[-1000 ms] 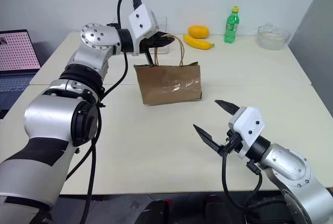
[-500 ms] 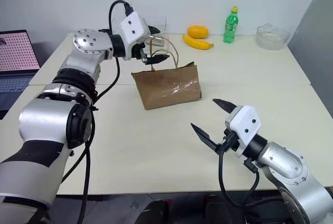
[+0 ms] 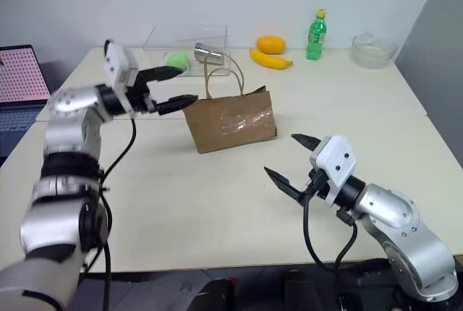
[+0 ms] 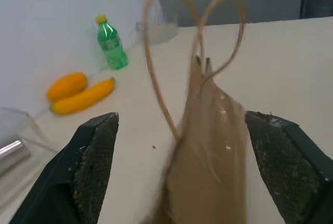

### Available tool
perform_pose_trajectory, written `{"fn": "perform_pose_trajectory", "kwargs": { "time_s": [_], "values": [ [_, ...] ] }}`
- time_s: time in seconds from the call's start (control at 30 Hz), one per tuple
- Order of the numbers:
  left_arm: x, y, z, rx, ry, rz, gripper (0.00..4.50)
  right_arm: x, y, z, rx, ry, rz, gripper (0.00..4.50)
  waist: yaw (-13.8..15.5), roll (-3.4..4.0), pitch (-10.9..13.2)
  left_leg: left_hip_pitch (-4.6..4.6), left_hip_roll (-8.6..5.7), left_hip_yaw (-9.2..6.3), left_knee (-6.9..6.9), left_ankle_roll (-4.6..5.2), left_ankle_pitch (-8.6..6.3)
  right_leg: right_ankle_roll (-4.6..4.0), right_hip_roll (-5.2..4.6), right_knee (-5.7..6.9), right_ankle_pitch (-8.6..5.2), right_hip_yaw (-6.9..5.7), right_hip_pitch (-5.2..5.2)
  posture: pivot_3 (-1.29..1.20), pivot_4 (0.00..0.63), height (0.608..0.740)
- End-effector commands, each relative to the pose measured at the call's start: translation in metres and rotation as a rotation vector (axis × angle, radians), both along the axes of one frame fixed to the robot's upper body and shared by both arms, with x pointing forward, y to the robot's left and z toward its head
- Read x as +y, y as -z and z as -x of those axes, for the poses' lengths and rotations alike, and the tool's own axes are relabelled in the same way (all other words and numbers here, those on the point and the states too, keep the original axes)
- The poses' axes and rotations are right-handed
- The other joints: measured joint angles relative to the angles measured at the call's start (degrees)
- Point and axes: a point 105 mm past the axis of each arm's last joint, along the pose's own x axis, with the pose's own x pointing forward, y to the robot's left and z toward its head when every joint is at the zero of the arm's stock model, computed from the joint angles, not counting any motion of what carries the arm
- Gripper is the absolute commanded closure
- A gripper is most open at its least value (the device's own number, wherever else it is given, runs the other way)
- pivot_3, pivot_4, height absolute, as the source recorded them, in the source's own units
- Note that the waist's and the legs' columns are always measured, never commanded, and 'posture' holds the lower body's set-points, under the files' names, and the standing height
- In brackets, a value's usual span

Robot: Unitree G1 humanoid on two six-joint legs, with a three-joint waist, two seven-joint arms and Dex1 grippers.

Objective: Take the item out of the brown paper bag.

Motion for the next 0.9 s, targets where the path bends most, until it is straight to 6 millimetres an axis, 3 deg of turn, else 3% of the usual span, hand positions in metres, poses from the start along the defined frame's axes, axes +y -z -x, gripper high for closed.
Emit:
{"fn": "perform_pose_trajectory", "kwargs": {
  "time_s": [0.03, 0.17, 0.3, 0.4, 0.5, 0.63, 0.77, 0.9],
  "values": [
    [-0.022, -0.021, 0.053, -0.153, -0.040, 0.128, 0.40, -0.005, -0.026, -0.020, -0.072, -0.003, -0.048, 0.58, -0.35, 0.00, -0.01, 0.05, 0.04, 0.08, 0.00, 0.00, 0.00, 0.00, -0.06, -0.01, 0.00, 0.16, 0.02, 0.00, 0.150, 0.740],
    [-0.032, 0.009, 0.098, -0.133, -0.127, 0.203, 0.40, -0.008, -0.044, -0.059, -0.146, 0.023, 0.009, 2.00, 0.17, -0.01, -0.03, 0.22, 0.00, 0.23, -0.01, 0.00, 0.00, 0.03, -0.11, -0.01, 0.03, 0.29, 0.08, 0.00, 0.150, 0.740],
    [-0.034, 0.026, 0.113, -0.113, -0.253, 0.273, 0.40, -0.001, -0.060, -0.102, -0.220, 0.029, 0.094, 3.53, 1.08, 0.10, -0.09, 0.35, 0.03, 0.27, -0.04, 0.01, 0.00, -0.07, 0.02, 0.02, 0.08, 0.23, 0.17, 0.00, 0.150, 0.740],
    [-0.037, 0.026, 0.118, -0.122, -0.292, 0.309, 0.40, 0.011, -0.067, -0.139, -0.268, 0.035, 0.209, 4.45, 1.06, 0.11, -0.09, 0.40, 0.01, 0.31, -0.03, 0.00, 0.00, -0.07, 0.02, -0.01, 0.08, 0.25, 0.22, 0.00, 0.150, 0.740],
    [-0.034, 0.027, 0.120, -0.115, -0.326, 0.337, 0.40, 0.026, -0.070, -0.177, -0.278, 0.082, 0.309, 4.45, 0.81, 0.10, -0.09, 0.43, 0.01, 0.43, -0.06, 0.00, 0.00, -0.08, 0.02, -0.02, 0.09, 0.33, 0.19, 0.00, 0.150, 0.740],
    [-0.036, 0.032, 0.123, -0.108, -0.329, 0.324, 0.40, 0.044, -0.066, -0.202, -0.279, 0.155, 0.433, 4.45, 0.73, 0.10, -0.10, 0.41, 0.02, 0.56, -0.27, -0.01, 0.00, -0.12, 0.02, -0.07, 0.09, 0.45, 0.02, 0.00, 0.150, 0.740],
    [-0.039, 0.041, 0.126, -0.106, -0.304, 0.272, 0.40, 0.059, -0.047, -0.206, -0.270, 0.140, 0.586, 4.45, 0.99, 0.11, -0.10, 0.38, 0.01, 0.66, -0.47, -0.22, 0.11, -0.13, 0.00, -0.37, 0.09, 0.55, 0.00, 0.00, 0.150, 0.740],
    [-0.037, 0.053, 0.132, -0.089, -0.295, 0.216, 0.40, 0.065, -0.025, -0.190, -0.201, -0.072, 0.677, 4.45, 0.98, 0.12, -0.09, 0.40, -0.02, 0.88, -0.55, -0.21, 0.10, -0.10, 0.00, -0.41, 0.11, 0.81, -0.06, 0.00, 0.150, 0.740]
  ]
}}
